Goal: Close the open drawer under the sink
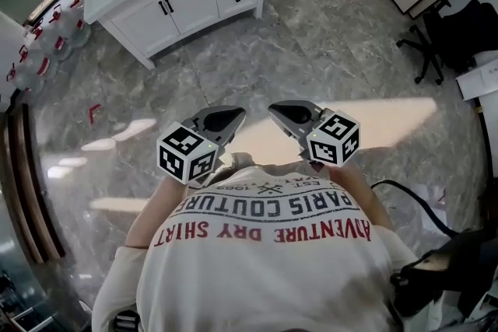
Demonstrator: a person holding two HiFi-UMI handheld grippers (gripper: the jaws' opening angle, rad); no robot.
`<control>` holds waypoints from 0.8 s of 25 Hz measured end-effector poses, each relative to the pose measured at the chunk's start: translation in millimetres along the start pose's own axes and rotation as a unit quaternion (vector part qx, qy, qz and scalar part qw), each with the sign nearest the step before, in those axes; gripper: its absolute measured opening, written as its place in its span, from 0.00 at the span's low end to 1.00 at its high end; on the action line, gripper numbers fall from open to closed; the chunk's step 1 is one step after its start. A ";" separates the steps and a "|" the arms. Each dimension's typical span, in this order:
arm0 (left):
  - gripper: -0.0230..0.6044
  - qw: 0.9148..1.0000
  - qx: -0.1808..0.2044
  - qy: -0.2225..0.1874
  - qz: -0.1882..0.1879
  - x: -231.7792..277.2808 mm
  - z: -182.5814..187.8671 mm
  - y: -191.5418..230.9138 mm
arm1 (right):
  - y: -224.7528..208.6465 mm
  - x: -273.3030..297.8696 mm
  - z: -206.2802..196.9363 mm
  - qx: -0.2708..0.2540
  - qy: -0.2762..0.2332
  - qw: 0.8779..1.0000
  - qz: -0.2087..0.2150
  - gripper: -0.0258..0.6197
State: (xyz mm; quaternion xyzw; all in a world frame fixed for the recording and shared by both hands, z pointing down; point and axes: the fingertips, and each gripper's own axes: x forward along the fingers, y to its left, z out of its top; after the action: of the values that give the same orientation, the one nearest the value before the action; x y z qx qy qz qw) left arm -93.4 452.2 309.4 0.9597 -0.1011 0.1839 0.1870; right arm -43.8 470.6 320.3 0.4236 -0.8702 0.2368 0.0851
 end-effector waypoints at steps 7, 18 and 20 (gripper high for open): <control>0.04 1.000 0.006 -0.004 0.004 1.0 1.9 -4.4 | 0.7 -7.4 -1.9 -0.004 -0.001 1.000 -0.002 0.04; 0.04 1.000 0.015 -0.005 0.005 6.8 5.8 -22.7 | 3.3 -24.0 4.6 -0.014 -0.015 1.000 0.000 0.04; 0.04 1.000 0.016 -0.004 0.006 7.9 5.1 -24.9 | 4.1 -26.4 3.9 -0.015 -0.016 1.000 0.001 0.04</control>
State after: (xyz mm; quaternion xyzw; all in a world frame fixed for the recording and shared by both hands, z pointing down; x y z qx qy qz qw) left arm -78.0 471.9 300.1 0.9627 -0.1047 0.1824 0.1703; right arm -30.3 489.2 306.3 0.4252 -0.8752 0.2171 0.0778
